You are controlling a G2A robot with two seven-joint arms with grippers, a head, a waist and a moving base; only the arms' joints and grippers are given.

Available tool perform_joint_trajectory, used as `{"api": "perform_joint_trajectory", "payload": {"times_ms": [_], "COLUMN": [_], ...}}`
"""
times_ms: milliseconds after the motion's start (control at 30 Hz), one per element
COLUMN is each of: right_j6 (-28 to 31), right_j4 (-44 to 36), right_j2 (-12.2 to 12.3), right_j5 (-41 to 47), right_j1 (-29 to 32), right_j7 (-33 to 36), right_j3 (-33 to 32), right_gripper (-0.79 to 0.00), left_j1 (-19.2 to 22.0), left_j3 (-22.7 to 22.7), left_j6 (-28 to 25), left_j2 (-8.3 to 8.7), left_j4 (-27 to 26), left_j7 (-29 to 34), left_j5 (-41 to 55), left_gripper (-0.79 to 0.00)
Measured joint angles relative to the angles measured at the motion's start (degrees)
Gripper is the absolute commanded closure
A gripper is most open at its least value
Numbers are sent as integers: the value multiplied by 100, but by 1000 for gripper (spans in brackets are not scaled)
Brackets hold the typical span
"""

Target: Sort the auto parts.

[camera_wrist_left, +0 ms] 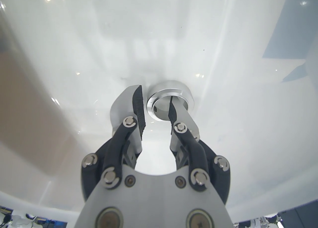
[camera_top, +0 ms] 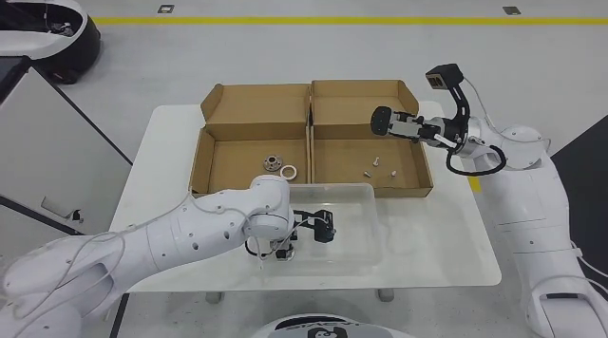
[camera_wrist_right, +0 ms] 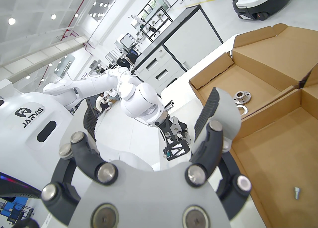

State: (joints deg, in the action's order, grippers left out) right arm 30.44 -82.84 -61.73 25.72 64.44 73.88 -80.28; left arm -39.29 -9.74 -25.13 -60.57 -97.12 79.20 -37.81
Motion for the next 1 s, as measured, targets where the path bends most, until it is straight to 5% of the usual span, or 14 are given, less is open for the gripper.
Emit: {"api": "perform_joint_trajectory", "payload": {"times_ms": [67,133,600,1000], "right_j6": [0,0,0,0], "right_j4": [0,0,0,0], "right_j2": [0,0,0,0], "right_j5": [0,0,0,0], "right_j1": [0,0,0,0], "right_j7": [0,0,0,0], "right_j3": [0,0,0,0], "right_gripper": [-785,-785,-785,-785], "left_j1": [-22,-41,240,1733], "left_j3": [0,-1,0,0], "left_j6": [0,6,91,367], "left_j2": [-17,-32,-100,184], "left_j4": [27,56,69,-894], "left_j7": [0,6,90,365], "left_j5": [-10,-25,194,1168], "left_gripper": [-243,0,0,0]}}
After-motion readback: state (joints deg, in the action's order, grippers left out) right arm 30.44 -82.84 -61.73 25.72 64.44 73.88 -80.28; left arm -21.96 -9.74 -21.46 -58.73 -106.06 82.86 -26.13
